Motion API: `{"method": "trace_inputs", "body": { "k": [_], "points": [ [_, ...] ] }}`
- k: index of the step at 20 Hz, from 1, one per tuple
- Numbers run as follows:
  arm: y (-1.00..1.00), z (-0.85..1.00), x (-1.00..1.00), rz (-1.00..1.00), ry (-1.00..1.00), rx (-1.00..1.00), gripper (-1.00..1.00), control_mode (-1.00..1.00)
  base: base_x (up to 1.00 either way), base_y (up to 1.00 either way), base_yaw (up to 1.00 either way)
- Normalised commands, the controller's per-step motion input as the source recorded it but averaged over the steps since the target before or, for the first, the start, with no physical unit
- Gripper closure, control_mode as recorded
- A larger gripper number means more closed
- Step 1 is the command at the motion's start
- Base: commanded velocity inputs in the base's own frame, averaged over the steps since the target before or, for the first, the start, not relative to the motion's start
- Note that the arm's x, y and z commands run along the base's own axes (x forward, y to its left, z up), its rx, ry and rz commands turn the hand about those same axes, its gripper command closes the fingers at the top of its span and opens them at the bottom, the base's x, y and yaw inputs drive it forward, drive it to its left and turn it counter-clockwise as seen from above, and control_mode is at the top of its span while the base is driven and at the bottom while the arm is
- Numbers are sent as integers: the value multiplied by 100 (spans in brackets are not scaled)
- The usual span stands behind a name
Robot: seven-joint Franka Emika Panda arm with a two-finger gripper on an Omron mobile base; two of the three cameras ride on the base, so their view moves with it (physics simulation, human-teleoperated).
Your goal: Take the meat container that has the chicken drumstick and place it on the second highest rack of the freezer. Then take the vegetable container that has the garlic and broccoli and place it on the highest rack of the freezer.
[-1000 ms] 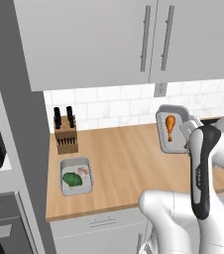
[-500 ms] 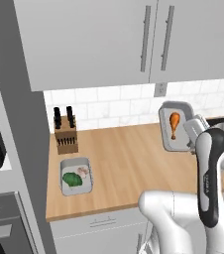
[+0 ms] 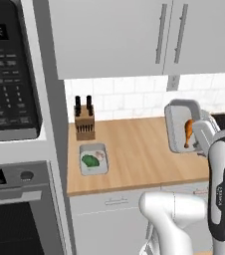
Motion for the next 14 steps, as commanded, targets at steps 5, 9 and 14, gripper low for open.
{"method": "trace_inputs", "body": {
  "k": [5, 9, 14],
  "points": [
    [0, 0, 0, 0, 0, 0, 100, 100, -45, 84, 17],
    [0, 0, 0, 0, 0, 0, 100, 100, -70, 77, 10],
    [0, 0, 0, 0, 0, 0, 100, 100, -70, 86, 14]
  ]
}}
